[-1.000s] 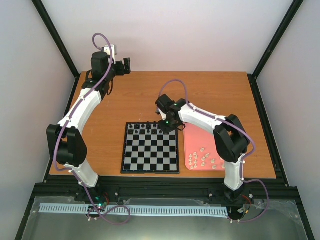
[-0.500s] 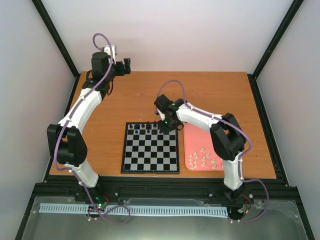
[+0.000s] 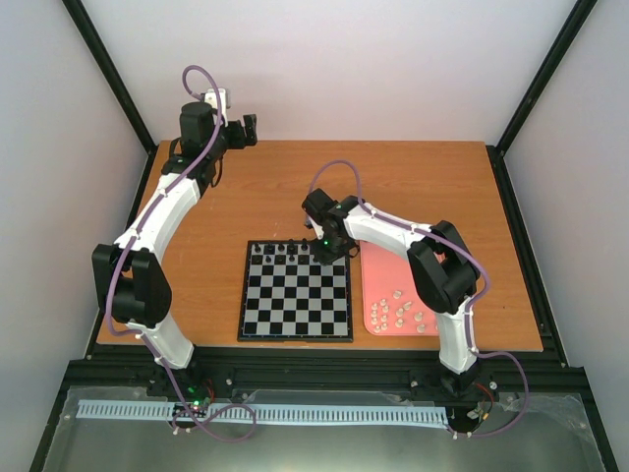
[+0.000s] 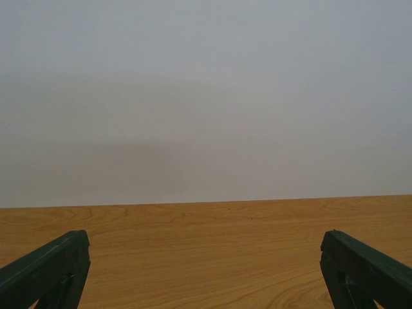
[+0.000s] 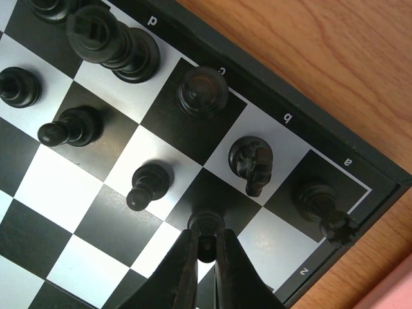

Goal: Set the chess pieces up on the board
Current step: Place the chess piece on the chessboard, then pick up the chess piece from the storage box.

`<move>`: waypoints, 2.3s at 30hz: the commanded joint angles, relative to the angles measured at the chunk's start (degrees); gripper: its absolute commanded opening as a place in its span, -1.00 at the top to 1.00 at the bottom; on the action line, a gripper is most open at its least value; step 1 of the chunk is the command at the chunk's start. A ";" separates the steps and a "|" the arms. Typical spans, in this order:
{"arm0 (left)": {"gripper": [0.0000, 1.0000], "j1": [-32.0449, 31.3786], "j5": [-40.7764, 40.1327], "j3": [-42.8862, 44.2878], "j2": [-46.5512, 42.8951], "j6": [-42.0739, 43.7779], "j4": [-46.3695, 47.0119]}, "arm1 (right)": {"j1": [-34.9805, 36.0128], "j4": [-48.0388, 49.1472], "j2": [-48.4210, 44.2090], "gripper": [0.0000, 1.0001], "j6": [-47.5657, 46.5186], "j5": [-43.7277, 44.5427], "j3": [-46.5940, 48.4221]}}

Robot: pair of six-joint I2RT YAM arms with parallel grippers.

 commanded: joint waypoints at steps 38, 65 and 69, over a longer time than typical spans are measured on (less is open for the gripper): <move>-0.99 -0.53 -0.35 2.85 0.57 0.47 -0.16 | 0.48 -0.45 -8.60 0.23 -0.47 4.36 -0.49; -0.99 -0.48 -0.06 3.40 1.42 0.56 -0.22 | -16.26 7.58 -1.12 0.07 0.73 5.96 -4.85; -0.99 -0.48 -0.05 3.51 1.68 0.59 -0.30 | -16.37 7.20 -0.12 0.10 0.63 6.32 -3.97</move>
